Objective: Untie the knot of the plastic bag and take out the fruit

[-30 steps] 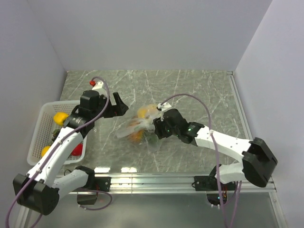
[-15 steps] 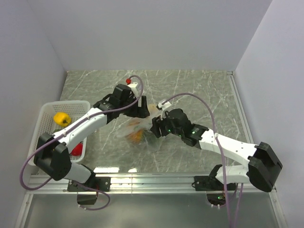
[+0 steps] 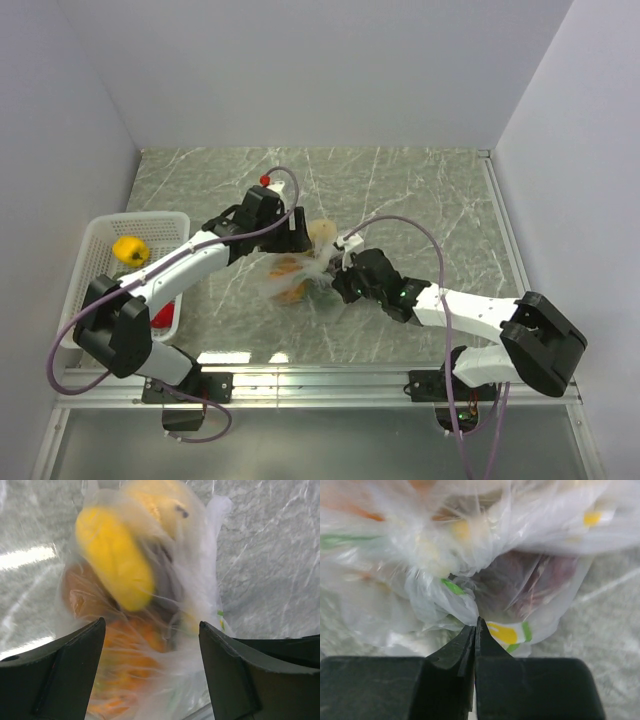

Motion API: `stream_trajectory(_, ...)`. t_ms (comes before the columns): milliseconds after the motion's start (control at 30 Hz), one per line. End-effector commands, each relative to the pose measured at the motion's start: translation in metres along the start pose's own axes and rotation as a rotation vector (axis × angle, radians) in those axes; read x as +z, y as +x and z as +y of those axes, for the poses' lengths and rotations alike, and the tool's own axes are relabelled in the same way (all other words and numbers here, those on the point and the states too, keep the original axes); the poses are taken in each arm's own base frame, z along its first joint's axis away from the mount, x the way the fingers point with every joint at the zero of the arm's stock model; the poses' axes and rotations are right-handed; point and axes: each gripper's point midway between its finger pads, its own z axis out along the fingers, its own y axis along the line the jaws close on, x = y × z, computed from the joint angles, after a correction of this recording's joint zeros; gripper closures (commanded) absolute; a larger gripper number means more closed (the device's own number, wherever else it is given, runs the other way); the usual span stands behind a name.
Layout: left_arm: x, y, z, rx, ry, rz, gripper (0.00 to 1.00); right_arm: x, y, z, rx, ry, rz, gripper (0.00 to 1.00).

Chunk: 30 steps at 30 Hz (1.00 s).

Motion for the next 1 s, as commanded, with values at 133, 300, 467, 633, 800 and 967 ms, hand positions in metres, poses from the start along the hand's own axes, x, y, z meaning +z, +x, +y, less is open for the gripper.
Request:
stream_trajectory(133, -0.004, -0.013, -0.016, -0.226, 0.050, -0.091, 0.20, -0.001, 0.026, -0.007, 0.020, 0.029, 0.006, 1.00)
stream_trajectory(300, -0.002, -0.011, -0.029, -0.233, 0.036, -0.077, 0.21, -0.001, 0.019, -0.007, -0.014, 0.063, -0.009, 1.00)
stream_trajectory(467, 0.000, -0.001, -0.036, -0.128, -0.057, -0.058, 0.24, -0.004, 0.011, -0.006, -0.037, 0.089, -0.032, 1.00)
stream_trajectory(633, 0.001, 0.014, -0.029, -0.105, -0.102, -0.009, 0.33, -0.010, 0.003, -0.007, -0.045, 0.101, -0.061, 1.00)
stream_trajectory(800, 0.011, 0.033, -0.040, -0.100, -0.080, 0.052, 0.33, -0.011, -0.001, -0.007, -0.052, 0.112, -0.075, 1.00)
stream_trajectory(967, 0.020, 0.038, -0.045, -0.116, -0.074, 0.047, 0.74, -0.011, -0.003, -0.005, -0.067, 0.116, -0.078, 1.00)
